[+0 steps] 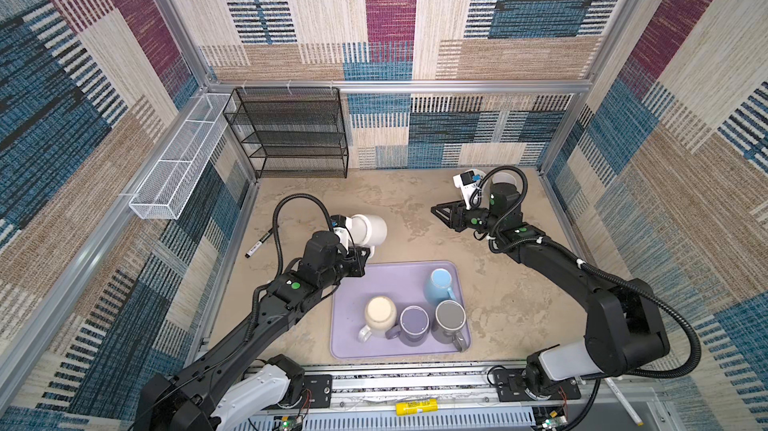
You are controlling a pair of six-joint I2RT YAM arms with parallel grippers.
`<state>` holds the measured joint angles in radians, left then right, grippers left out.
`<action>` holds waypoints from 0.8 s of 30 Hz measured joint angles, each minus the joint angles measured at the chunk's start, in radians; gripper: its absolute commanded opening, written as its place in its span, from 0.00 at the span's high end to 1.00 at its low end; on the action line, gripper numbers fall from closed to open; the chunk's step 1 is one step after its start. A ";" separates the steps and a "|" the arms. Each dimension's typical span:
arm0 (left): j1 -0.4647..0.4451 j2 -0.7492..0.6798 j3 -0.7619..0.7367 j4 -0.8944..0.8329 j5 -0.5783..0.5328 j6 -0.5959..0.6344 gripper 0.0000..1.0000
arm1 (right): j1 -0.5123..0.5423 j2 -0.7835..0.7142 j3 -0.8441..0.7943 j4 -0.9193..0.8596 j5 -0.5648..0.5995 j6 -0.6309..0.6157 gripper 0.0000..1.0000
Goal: Turn the mug right side up
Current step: 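Carry the mug toward the right gripper while the right gripper reaches to it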
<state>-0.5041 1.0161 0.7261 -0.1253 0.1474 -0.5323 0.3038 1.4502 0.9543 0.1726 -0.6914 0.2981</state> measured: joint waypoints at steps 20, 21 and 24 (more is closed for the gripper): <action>0.091 0.161 0.065 0.524 0.436 -0.067 1.00 | 0.104 -0.096 -0.051 0.266 -0.103 0.214 0.65; 0.091 0.168 0.064 0.555 0.450 -0.074 1.00 | 0.110 -0.096 -0.050 0.275 -0.108 0.219 0.65; 0.092 0.187 0.050 0.669 0.491 -0.105 1.00 | 0.130 -0.096 -0.047 0.307 -0.114 0.240 0.63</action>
<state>-0.4126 1.2026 0.7765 0.5434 0.6388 -0.6373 0.4335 1.3544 0.9077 0.4793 -0.8051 0.5385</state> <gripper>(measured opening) 0.169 0.356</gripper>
